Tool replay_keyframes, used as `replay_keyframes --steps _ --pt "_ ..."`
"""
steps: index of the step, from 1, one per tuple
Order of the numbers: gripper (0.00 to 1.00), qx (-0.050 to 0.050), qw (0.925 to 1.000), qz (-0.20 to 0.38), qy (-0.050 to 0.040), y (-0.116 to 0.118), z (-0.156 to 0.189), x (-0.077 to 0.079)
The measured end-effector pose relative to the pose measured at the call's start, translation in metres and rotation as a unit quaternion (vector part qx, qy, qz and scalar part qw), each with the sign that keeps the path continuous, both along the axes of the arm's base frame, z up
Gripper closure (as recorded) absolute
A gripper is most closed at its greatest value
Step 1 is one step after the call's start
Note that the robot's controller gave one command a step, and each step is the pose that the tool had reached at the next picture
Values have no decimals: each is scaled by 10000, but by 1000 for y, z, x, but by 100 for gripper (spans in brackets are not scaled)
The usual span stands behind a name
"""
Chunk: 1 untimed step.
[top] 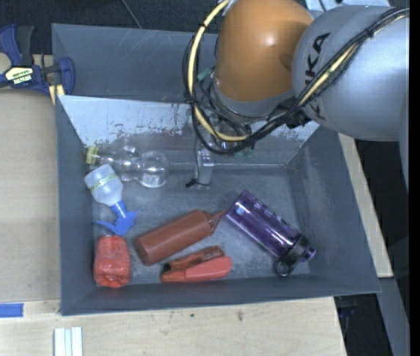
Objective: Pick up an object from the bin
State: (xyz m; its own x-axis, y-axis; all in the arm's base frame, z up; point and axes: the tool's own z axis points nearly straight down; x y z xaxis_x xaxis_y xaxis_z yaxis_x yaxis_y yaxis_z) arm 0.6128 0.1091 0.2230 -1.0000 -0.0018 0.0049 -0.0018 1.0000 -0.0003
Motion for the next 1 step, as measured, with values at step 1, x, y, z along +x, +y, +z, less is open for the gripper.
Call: replay_keyframes --steps 1 --pt "0 6 10000 -8 -44 0 5 2"
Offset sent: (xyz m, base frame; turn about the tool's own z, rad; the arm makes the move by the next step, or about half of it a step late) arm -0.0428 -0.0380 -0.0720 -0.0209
